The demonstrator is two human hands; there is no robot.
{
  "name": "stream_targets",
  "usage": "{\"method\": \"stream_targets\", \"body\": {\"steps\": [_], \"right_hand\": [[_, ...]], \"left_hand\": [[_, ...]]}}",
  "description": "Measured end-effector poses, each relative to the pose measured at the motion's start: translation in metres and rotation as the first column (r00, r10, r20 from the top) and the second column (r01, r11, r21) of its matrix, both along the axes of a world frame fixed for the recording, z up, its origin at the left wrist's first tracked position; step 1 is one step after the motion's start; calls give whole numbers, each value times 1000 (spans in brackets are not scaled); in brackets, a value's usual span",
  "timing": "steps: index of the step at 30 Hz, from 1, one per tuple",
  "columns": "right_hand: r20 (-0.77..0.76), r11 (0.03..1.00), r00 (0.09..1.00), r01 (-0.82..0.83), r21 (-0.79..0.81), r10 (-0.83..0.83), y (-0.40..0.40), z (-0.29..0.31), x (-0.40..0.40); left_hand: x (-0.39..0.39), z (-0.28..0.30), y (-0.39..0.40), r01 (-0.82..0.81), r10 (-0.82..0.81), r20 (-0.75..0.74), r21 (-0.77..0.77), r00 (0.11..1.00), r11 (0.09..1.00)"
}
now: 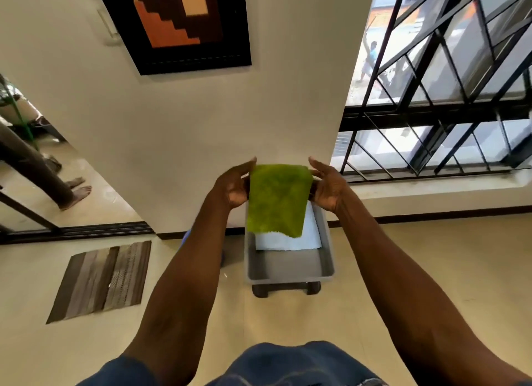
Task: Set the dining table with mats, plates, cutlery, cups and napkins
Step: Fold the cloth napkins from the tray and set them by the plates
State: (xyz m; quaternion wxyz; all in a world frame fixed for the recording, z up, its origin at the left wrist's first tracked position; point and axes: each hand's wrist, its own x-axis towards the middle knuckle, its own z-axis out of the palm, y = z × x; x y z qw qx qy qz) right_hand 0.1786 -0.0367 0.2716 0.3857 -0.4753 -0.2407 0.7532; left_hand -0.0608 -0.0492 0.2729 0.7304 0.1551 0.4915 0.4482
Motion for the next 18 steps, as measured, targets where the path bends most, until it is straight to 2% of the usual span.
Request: {"method": "stream_targets", "body": {"steps": [2,4,11,14,18], "right_hand": [[37,998,998,-61,11,60,-5,-10,-4],[47,997,995,-83,2,83,-12,-26,-11],[43,995,998,-39,-96,43,-20,-44,-12],[66,996,997,-45,-71,49,-20,-41,-8],[65,998,996,-54,-39,56,-16,-37,-3]], "left_hand": [[-2,-3,-4,40,-38,50,-22,998,999],[-1,-19,-14,101,-100,14,-65,995,993],[10,-45,-35,76,-83,-96,-77,992,994],[10,-42,-35,75,-81,-81,-77,993,994],[14,-36,-34,56,-56,-69,-1,996,998]]}}
